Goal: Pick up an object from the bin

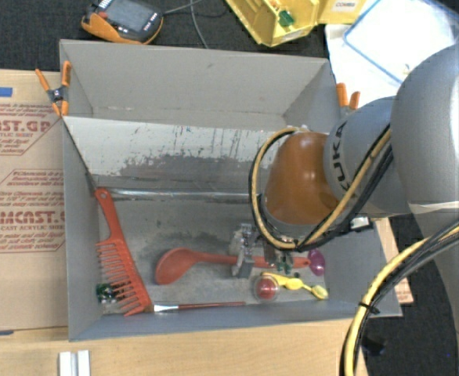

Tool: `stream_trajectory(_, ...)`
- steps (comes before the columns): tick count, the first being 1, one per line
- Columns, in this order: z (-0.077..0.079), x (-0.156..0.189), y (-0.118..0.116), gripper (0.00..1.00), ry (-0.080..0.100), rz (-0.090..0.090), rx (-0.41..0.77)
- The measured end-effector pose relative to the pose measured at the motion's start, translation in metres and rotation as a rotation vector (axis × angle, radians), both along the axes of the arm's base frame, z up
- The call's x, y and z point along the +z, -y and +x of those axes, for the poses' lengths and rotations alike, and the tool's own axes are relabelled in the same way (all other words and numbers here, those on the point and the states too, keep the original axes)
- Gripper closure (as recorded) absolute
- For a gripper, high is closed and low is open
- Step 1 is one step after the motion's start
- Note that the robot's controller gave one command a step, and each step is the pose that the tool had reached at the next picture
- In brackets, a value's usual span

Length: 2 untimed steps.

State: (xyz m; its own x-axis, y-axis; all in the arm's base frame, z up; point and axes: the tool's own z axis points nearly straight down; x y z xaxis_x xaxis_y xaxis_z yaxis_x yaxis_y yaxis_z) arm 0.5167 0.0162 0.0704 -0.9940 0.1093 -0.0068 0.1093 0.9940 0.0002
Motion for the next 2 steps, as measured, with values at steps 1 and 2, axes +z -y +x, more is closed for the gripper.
stream_trajectory(1,-0.001,0.004,0.000,1.00,-0.001,0.000,0.000)
stream_trajectory(2,-0.001,0.016,0.000,1.00,-0.004,0.000,0.000)
